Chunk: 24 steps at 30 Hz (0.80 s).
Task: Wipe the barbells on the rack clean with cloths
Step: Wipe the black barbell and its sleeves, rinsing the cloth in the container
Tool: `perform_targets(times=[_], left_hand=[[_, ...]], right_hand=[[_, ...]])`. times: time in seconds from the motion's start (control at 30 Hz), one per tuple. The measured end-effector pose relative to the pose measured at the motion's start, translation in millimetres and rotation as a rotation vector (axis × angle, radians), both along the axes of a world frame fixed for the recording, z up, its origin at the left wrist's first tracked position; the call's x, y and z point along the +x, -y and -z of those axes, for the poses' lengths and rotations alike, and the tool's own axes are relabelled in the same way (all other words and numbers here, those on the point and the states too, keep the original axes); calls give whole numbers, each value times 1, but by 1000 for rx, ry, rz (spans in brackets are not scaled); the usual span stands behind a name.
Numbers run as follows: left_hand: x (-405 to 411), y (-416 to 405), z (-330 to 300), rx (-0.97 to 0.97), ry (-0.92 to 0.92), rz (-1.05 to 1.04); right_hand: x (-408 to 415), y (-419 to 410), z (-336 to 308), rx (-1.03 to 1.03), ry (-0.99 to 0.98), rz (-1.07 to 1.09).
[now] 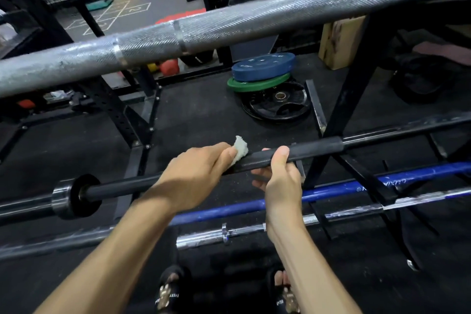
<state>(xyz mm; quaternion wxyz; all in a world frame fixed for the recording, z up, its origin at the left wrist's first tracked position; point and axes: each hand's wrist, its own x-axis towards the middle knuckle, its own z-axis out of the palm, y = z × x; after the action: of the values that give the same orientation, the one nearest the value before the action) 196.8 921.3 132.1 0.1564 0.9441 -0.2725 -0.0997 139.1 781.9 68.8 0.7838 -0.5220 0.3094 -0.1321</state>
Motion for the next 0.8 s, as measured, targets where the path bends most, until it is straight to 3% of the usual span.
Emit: perform_targets(times=[0.17, 0.3, 0.43, 0.6, 0.8], left_hand=[[21, 22, -9, 220, -58, -18], [23, 17, -7, 19, -182, 17], [-1, 4, 10, -215, 63, 136], [14, 23, -1, -68, -21, -25], [20, 6, -7, -111, -87, -56]], right_hand=[[2, -7, 1, -12, 13, 30], [4, -6, 1, 2, 9, 40], [4, -8, 2, 15, 16, 45], [3, -7, 1, -2, 13, 42], [3, -1, 4, -12, 13, 14]])
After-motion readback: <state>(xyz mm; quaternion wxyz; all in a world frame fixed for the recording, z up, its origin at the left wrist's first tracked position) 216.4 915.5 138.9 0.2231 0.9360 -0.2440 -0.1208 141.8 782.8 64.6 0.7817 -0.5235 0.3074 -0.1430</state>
